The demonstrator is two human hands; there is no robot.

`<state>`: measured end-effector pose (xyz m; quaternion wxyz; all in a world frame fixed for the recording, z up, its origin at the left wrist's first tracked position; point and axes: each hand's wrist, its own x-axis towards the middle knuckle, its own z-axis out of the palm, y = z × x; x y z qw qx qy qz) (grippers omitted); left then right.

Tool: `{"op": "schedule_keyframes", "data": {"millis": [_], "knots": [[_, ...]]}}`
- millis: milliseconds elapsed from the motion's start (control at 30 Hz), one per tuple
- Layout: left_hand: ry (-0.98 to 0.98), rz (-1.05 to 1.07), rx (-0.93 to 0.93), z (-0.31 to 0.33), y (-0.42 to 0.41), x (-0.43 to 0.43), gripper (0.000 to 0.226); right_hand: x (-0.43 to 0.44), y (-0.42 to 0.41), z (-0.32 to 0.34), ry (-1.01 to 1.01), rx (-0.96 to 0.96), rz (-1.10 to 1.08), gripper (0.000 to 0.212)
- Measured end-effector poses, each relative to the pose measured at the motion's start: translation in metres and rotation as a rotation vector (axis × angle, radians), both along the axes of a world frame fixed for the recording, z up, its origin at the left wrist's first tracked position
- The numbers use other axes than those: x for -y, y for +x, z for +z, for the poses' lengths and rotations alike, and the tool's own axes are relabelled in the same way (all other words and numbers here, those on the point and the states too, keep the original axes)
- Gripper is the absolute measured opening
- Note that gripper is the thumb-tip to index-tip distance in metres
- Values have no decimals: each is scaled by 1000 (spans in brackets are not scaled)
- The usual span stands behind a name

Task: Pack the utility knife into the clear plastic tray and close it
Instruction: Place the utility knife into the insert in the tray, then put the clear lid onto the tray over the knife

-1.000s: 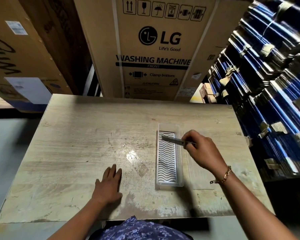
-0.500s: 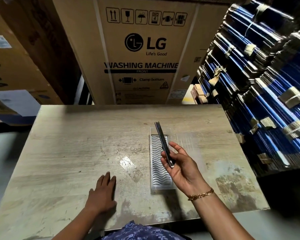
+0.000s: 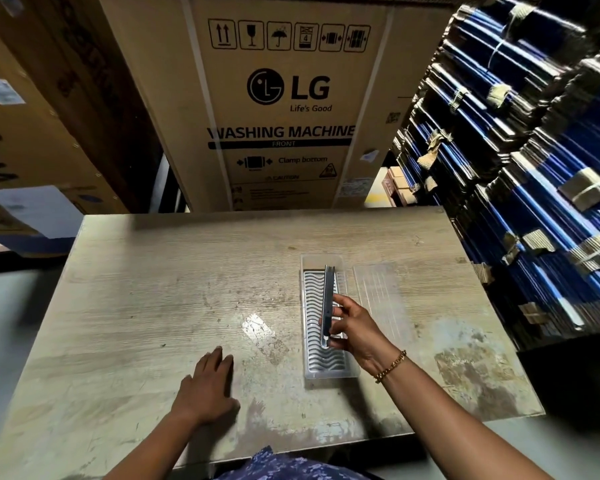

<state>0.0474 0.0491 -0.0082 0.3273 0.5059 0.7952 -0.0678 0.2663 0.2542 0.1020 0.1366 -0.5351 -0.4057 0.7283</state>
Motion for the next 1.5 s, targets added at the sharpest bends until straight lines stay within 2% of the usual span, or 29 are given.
{"op": "schedule_keyframes", "data": {"millis": [100,267,333,433,667,800,933,1033,1100,1200,1367,1500], "knots": [[16,18,9,2,-2,2,100,-9,-4,-17,-1,83,25,58],[94,68,1,1,-1,14,98,-16,-17,-37,-33,220,4,18],[106,75,4,1,-1,19,97,-18,-25,-47,24,322,51,12],[101,89,3,3,-1,26,95,-22,-30,-81,78,389,112,19],[84,119,29,7,1,31,95,-15,-37,-78,245,597,271,41],[73,120,44,8,3,25,96,-13,-35,-71,292,673,374,40],[60,97,56,10,7,14,94,-10,-14,-57,375,601,372,41],[65,86,83,11,12,4,94,-10,25,-51,443,386,202,22],[55,78,99,14,17,-5,95,-15,59,-51,469,369,88,17],[51,84,148,18,26,-21,99,-26,108,-62,426,524,-28,31],[115,146,236,20,41,-42,102,-30,138,-84,377,947,215,103],[160,232,322,24,51,-48,97,-26,123,-91,392,1109,339,123]]}}
